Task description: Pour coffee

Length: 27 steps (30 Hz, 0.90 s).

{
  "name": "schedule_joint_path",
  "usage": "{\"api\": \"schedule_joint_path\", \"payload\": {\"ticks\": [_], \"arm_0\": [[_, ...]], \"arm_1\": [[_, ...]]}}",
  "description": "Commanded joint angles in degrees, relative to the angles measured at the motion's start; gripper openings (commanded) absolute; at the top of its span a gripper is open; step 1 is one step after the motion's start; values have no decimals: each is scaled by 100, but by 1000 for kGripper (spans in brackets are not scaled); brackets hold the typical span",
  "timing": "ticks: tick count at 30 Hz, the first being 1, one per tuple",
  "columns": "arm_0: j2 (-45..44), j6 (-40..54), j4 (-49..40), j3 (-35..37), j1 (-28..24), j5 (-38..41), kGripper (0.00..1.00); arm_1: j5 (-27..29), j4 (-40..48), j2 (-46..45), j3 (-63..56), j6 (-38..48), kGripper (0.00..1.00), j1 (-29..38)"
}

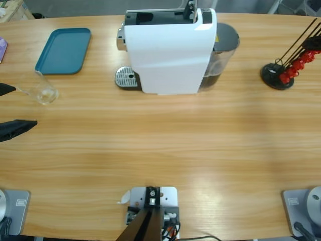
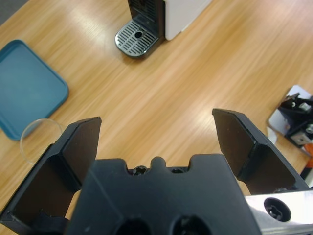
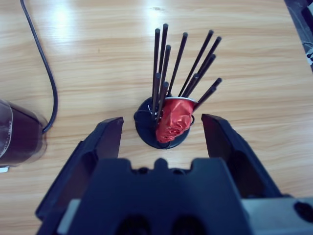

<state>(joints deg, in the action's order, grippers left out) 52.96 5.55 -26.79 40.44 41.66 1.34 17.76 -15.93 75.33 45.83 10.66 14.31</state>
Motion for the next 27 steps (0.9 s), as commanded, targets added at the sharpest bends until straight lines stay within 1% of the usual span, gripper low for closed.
{"api": "schedule_joint_path", "payload": {"ticks": [1,4,5,6,7,8,9,10,11,12,14,15,16,17,24,26,27], "arm_0": [[-30,-72,-95,-194,36,68,996],[-23,-72,-93,-194,36,79,996],[-18,-72,-98,-194,36,86,996],[-14,-72,-95,-194,36,91,996],[-16,-72,-91,-194,36,91,995],[-27,-72,-89,-194,36,86,991],[-34,-72,-91,-194,36,86,991],[-41,-72,-93,-194,36,86,991],[-41,-72,-89,-194,36,86,991],[-35,-72,-89,-194,36,86,991],[-27,-72,-89,-201,36,79,987],[-23,-72,-80,-203,36,77,988],[-23,-72,-75,-203,36,72,988],[-28,-72,-75,-203,36,68,987],[-49,-72,-80,-208,36,68,987],[-49,-72,-80,-212,36,68,987],[-46,-72,-79,-210,36,68,987]], "arm_1": [[-61,163,375,-206,50,637,-297],[-22,257,386,-224,50,626,-306],[-8,287,391,-224,50,582,-307],[8,315,396,-227,50,504,-313],[8,335,408,-241,50,486,-314],[1,365,426,-259,50,410,-314],[-17,393,435,-280,50,375,-314],[-18,398,438,-296,50,365,-314],[-8,398,435,-303,50,295,-314],[6,398,419,-299,50,255,-314],[-1,377,384,-297,50,249,-314],[-1,356,370,-310,50,219,-314],[-1,354,368,-336,50,152,-314],[-1,354,368,-352,50,131,-314],[62,300,263,-308,34,126,-314],[83,178,129,-166,-35,88,-314],[105,78,83,-92,-57,85,-314]]}}
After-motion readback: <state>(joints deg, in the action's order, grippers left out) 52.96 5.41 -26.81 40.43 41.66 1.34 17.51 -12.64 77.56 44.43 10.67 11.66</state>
